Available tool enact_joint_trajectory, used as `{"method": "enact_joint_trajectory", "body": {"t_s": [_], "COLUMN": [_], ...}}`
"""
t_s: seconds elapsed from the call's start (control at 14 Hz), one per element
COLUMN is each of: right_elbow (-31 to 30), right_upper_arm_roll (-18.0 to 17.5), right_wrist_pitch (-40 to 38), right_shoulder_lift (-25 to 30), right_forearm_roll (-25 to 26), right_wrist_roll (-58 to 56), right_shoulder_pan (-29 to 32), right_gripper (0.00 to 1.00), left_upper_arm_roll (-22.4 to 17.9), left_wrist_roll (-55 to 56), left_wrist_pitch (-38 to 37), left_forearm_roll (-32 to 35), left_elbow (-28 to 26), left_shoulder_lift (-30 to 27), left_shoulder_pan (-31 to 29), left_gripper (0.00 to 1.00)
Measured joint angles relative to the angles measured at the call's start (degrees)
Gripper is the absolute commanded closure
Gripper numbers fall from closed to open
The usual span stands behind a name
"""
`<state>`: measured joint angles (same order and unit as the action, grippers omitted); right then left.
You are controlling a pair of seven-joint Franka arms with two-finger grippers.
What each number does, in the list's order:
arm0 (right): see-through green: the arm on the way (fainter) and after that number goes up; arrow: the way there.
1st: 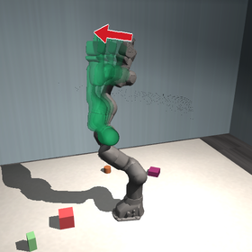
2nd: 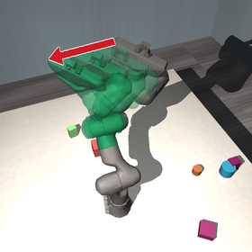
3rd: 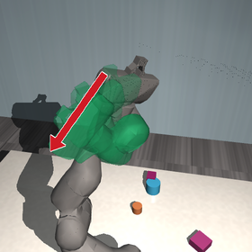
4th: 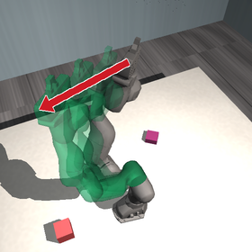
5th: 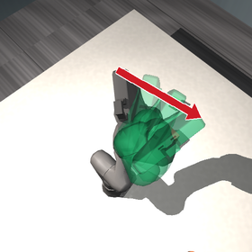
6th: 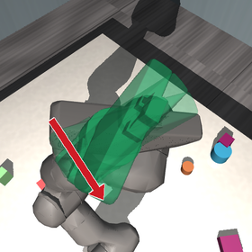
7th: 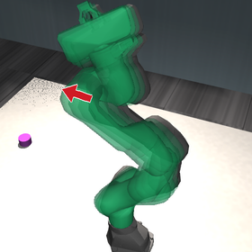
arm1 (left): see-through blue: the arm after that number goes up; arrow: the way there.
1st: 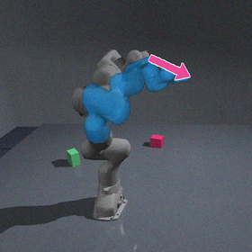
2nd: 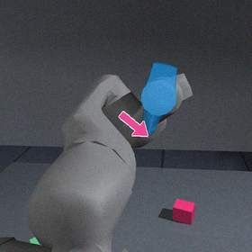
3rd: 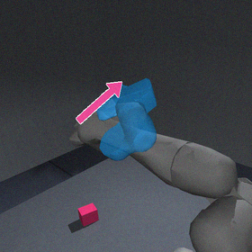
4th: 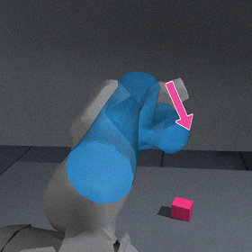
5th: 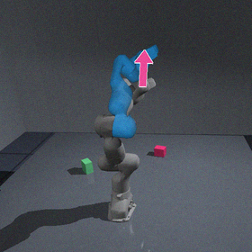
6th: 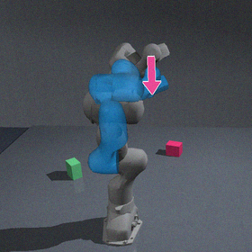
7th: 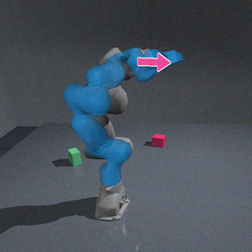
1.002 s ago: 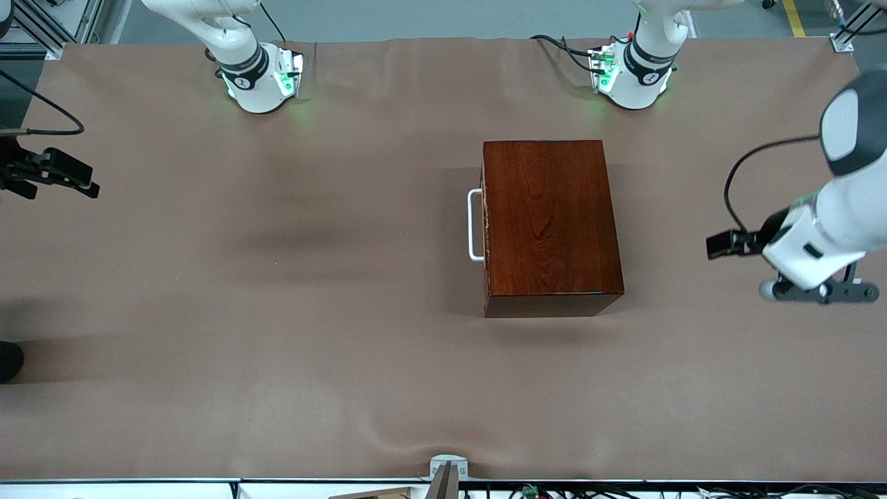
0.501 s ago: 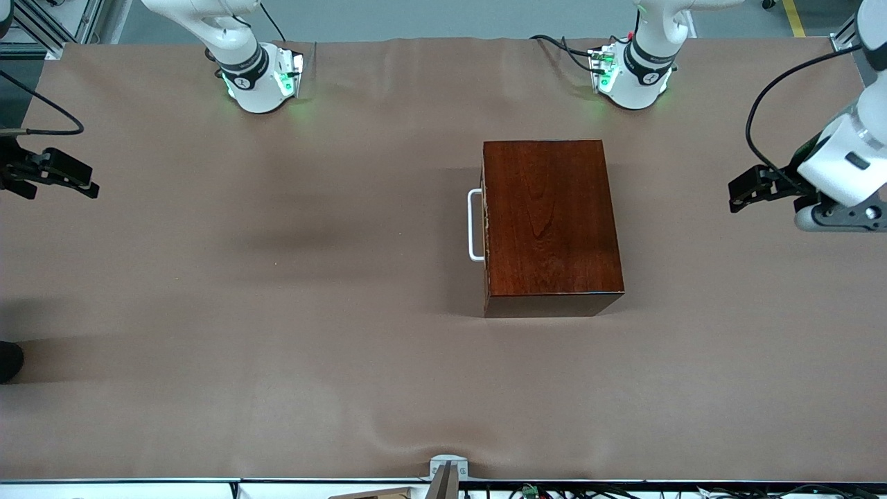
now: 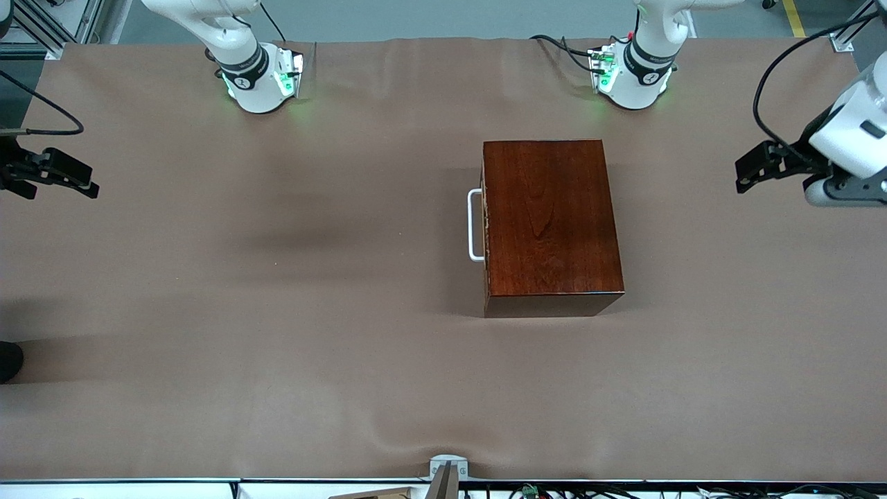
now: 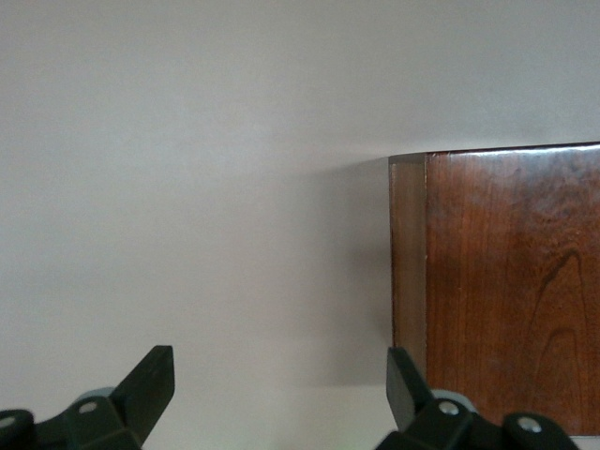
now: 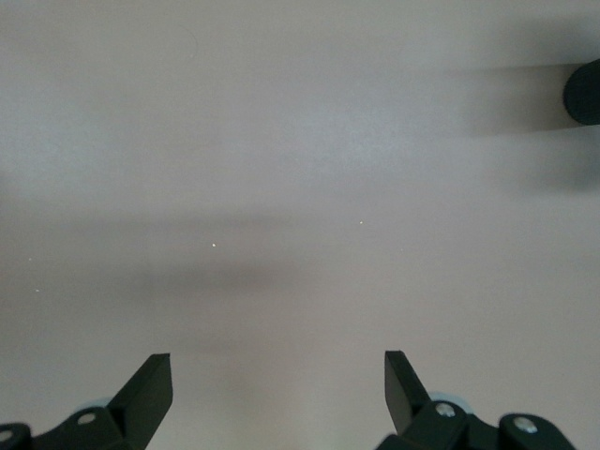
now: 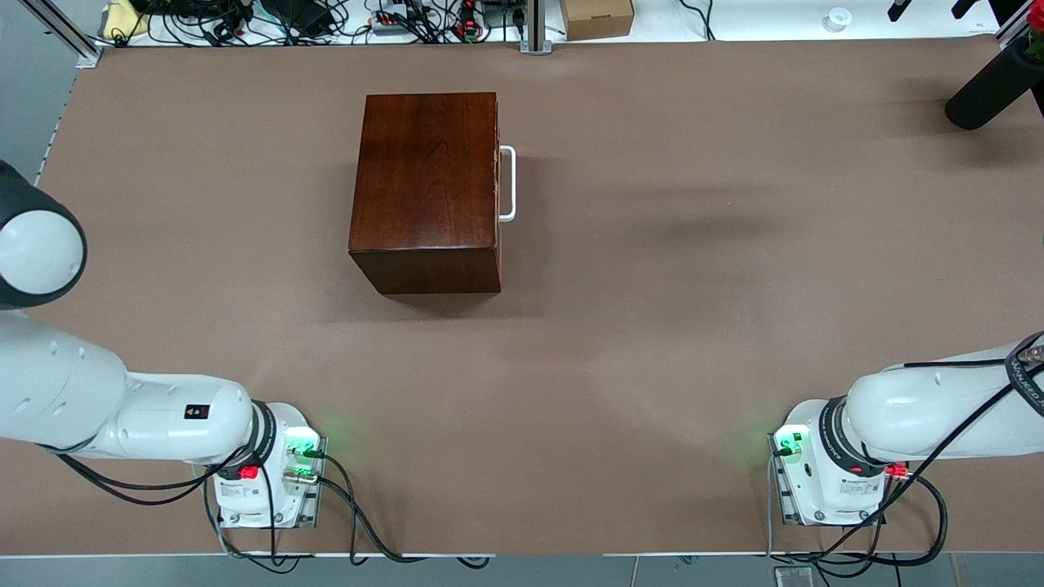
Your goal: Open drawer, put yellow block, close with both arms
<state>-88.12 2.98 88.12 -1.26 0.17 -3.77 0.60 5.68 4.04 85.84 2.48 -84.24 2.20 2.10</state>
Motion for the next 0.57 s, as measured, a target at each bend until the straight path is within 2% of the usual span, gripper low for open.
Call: {"method": "enact_joint_trajectory", "body": {"t_s": [0.36,0.57], "right_elbow": [0.0,0.0], "right_upper_arm_roll": [0.0,0.0], "right_wrist_pitch": [0.1,0.1], "right_shoulder_lift": [0.0,0.0], "right_forearm_roll": [0.0,0.0], "right_wrist_roll": [0.0,0.0], "right_shoulder_pan": [0.0,0.0], "right_gripper": [0.0,0.0], "left_upper_arm_roll": [-0.3,-1.5], "left_wrist_roll": [-0.1,-5.4], "left_wrist_pitch": [-0.4,-0.4], "left_forearm_roll": [0.0,0.0], "left_elbow": [-2.2,-2.4], "left_shoulder_lift": [-2.1,-2.1], "left_shoulder_pan": [0.0,-0.7], "left_gripper": [0.0,0.0]}}
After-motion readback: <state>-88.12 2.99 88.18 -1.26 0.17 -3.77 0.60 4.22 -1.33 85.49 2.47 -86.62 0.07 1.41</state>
